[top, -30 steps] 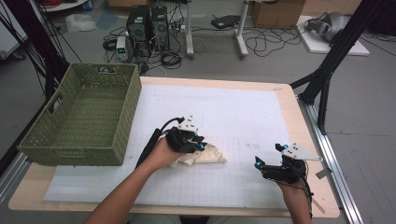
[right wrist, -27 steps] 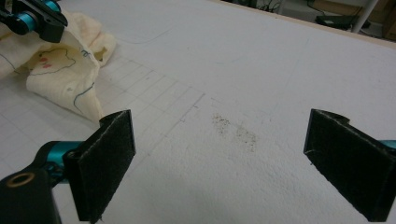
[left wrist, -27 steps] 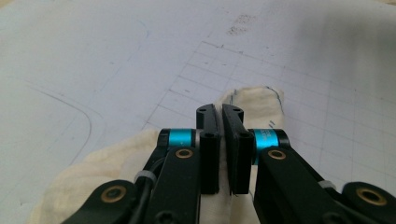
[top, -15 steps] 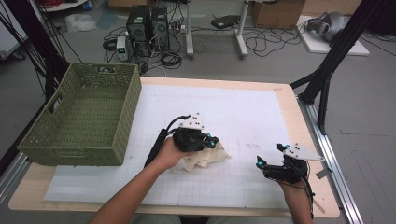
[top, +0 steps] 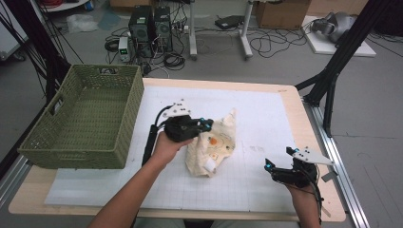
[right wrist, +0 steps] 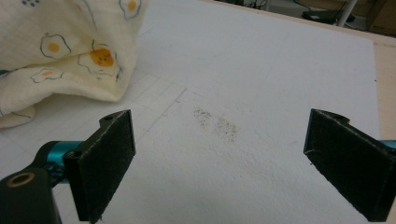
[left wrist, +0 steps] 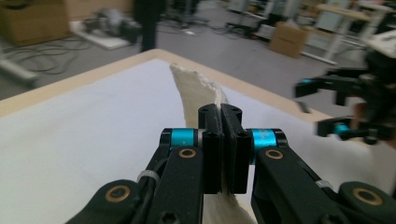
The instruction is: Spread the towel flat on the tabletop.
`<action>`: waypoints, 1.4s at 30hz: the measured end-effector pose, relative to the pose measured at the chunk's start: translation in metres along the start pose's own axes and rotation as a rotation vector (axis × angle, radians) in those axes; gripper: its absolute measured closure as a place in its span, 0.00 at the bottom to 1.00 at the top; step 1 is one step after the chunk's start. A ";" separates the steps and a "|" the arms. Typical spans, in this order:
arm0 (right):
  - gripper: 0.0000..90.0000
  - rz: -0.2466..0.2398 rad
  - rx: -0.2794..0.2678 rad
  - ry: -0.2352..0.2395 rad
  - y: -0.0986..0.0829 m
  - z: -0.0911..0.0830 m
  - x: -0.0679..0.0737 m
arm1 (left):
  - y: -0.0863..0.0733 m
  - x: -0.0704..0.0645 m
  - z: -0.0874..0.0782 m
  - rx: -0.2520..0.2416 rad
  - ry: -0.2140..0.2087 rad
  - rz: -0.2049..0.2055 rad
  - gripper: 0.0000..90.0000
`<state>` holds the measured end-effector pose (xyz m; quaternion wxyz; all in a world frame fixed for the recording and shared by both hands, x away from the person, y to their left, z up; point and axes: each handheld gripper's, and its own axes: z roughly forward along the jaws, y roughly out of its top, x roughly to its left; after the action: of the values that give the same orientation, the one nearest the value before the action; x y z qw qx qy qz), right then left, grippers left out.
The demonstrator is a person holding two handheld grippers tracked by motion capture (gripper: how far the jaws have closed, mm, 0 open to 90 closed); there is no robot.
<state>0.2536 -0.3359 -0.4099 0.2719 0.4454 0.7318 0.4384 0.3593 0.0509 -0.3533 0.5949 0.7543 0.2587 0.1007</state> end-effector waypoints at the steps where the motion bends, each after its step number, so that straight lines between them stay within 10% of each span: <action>1: 0.09 -0.001 0.000 0.000 0.000 0.001 0.000 | -0.002 0.006 -0.004 0.007 0.036 -0.005 0.96; 18: 0.09 -0.029 0.031 0.043 0.003 0.018 0.013 | -0.036 0.062 -0.018 0.109 0.360 -0.060 0.96; 20: 0.09 -0.031 0.035 0.053 0.005 0.021 0.015 | -0.038 0.064 -0.017 0.104 0.337 -0.081 0.94; 23: 0.09 -0.045 0.042 0.063 0.007 0.026 0.019 | -0.040 0.064 -0.017 0.083 0.320 -0.136 0.60; 27: 0.09 -0.061 0.060 0.074 0.008 0.033 0.023 | -0.041 0.056 -0.024 0.065 0.286 -0.111 0.45; 35: 0.10 -0.077 0.083 0.062 0.017 0.062 0.036 | -0.057 0.040 -0.040 0.082 0.236 -0.059 0.38; 42: 0.22 -0.111 0.128 0.148 0.020 0.100 0.060 | -0.071 0.034 -0.046 0.097 0.212 -0.048 0.37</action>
<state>0.3133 -0.2380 -0.4400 0.2120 0.3871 0.7997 0.4070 0.3479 0.1189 -0.4134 0.5291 0.7611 0.3426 0.1530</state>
